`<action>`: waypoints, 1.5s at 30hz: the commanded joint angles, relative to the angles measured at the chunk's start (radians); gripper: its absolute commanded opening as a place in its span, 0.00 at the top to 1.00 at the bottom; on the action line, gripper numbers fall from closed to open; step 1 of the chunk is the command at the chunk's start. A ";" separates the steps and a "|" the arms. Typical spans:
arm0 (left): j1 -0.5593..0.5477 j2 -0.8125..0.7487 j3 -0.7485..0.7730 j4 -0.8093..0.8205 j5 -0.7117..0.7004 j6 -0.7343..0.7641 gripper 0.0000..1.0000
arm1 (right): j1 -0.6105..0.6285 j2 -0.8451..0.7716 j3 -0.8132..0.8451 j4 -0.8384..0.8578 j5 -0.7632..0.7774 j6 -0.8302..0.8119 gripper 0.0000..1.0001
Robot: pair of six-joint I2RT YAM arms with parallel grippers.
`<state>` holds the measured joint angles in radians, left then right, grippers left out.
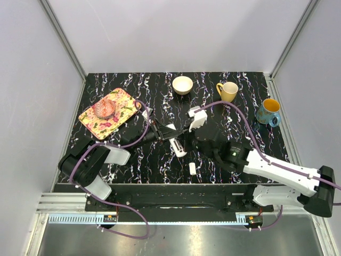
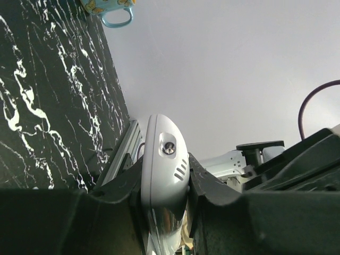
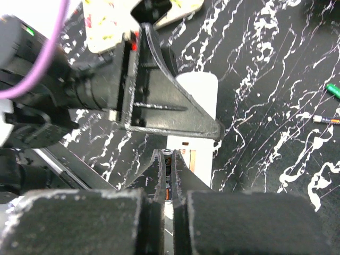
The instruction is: Load the batteries into the remote control
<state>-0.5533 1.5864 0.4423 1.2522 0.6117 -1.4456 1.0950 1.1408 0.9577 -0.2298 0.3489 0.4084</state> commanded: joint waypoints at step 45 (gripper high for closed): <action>0.003 -0.922 -0.206 -0.775 -0.544 0.392 1.00 | -0.575 0.419 -0.125 -0.233 0.159 1.377 0.97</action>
<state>-0.5533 0.6777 0.2329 0.4503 0.1116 -1.0546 0.5350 1.5177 0.7799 -0.4206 0.4133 1.6974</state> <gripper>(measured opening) 0.303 0.022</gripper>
